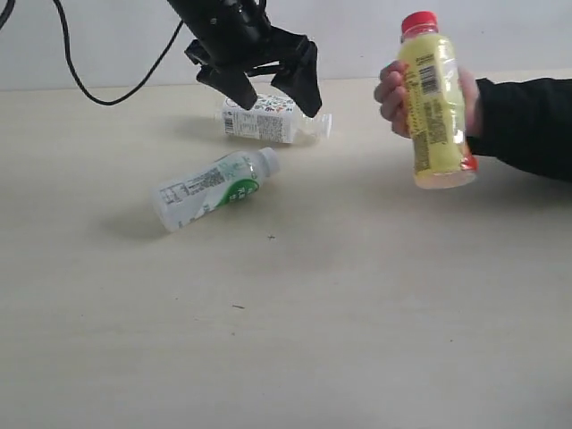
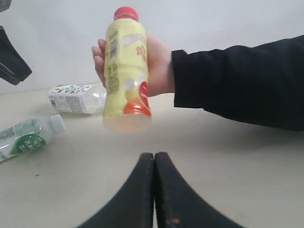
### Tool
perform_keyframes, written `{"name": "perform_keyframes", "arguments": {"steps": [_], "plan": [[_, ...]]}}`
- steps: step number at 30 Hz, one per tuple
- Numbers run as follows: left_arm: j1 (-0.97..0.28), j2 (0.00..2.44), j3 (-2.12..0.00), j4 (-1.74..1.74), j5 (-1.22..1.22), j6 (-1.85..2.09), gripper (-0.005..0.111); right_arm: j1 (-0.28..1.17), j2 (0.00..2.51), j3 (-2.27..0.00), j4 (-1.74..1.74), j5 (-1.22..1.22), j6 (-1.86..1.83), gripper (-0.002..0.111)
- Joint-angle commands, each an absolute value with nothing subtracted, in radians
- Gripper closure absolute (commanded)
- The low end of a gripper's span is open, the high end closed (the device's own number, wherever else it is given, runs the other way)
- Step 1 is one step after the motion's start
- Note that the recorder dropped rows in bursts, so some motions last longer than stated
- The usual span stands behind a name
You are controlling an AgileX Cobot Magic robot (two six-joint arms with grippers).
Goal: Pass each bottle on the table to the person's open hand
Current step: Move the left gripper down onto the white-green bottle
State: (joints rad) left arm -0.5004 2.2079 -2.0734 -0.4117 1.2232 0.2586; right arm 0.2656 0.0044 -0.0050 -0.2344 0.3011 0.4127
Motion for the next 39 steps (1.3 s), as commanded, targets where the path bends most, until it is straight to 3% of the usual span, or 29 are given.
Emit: {"name": "perform_keyframes", "arguments": {"steps": [1, 20, 39], "plan": [[-0.497, 2.152, -2.038, -0.329, 1.221, 0.265, 0.013, 0.261, 0.000, 0.000, -0.235, 0.290, 0.412, 0.108], [-0.497, 2.036, -2.030, -0.159, 1.221, 0.282, 0.013, 0.261, 0.000, 0.000, -0.235, 0.290, 0.412, 0.108], [-0.497, 2.036, -1.791, -0.132, 1.203, 0.552, 0.013, 0.261, 0.000, 0.000, -0.235, 0.290, 0.412, 0.108]]}}
